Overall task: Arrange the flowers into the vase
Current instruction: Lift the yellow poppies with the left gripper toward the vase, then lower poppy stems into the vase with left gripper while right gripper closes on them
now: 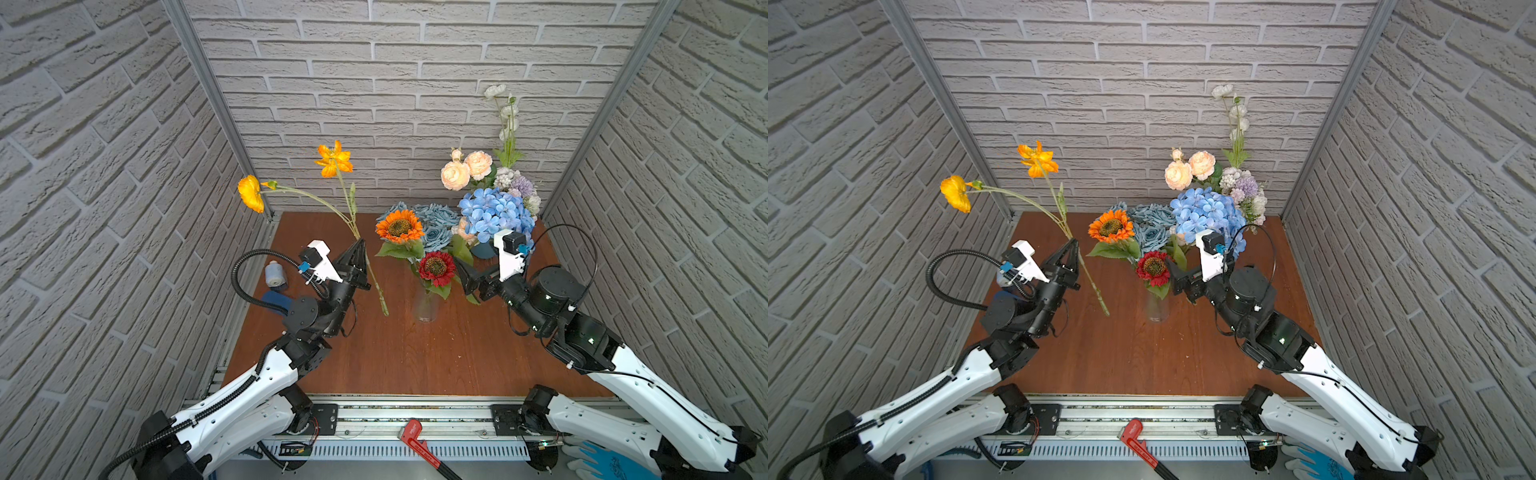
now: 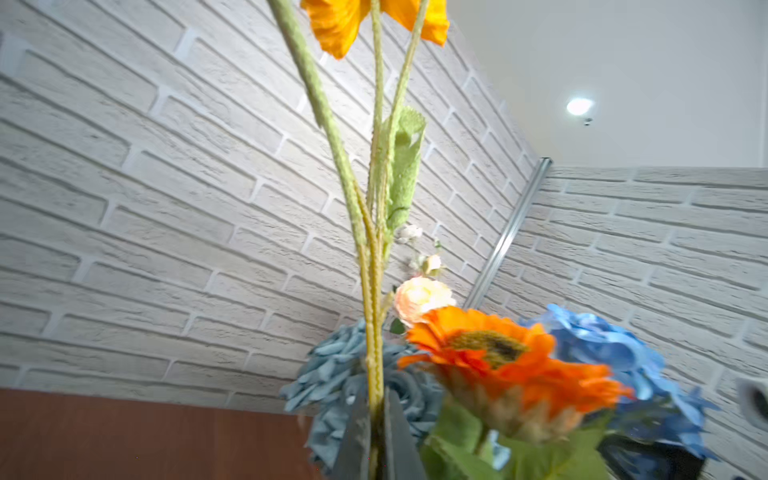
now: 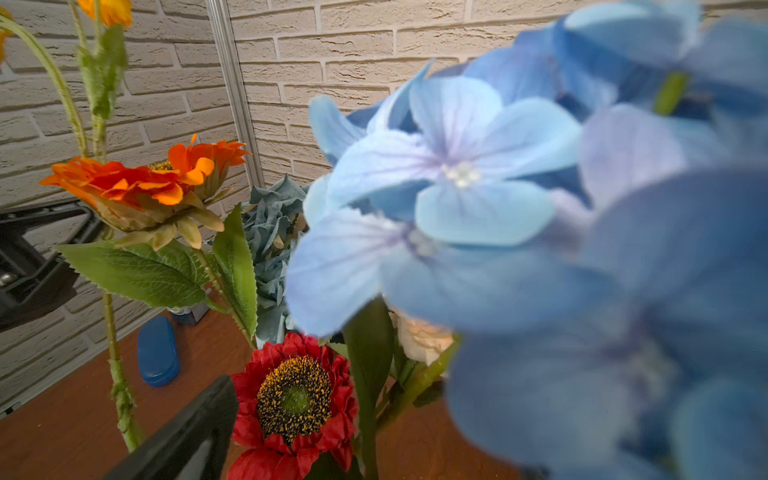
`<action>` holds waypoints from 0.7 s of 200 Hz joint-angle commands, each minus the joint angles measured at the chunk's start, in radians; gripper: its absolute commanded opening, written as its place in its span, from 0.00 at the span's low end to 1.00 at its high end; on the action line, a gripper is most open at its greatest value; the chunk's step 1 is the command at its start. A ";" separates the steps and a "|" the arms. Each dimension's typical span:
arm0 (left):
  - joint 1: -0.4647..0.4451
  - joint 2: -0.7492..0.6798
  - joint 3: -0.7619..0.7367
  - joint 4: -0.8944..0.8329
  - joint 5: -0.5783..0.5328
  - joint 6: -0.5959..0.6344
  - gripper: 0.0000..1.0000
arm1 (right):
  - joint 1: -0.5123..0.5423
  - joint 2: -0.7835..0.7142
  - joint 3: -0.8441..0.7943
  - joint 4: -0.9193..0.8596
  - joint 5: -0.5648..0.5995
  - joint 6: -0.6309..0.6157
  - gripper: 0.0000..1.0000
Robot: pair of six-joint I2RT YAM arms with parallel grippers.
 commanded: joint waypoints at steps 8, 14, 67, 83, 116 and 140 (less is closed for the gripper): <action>-0.102 0.031 0.015 0.319 0.061 0.195 0.00 | -0.011 -0.066 0.030 0.000 0.100 0.040 1.00; -0.123 0.042 0.016 0.346 0.075 0.220 0.00 | -0.012 -0.076 0.026 -0.003 0.123 0.045 1.00; -0.247 0.173 0.065 0.540 0.184 0.364 0.00 | -0.029 -0.113 -0.027 -0.010 0.159 0.061 0.99; -0.251 0.217 0.096 0.541 0.204 0.378 0.00 | -0.030 -0.118 -0.029 -0.025 -0.022 0.045 0.99; -0.250 0.258 0.133 0.519 0.211 0.370 0.00 | -0.029 -0.079 0.006 -0.094 -0.398 -0.006 0.86; -0.251 0.273 0.152 0.504 0.245 0.313 0.00 | -0.026 -0.007 0.050 -0.104 -0.562 -0.005 0.76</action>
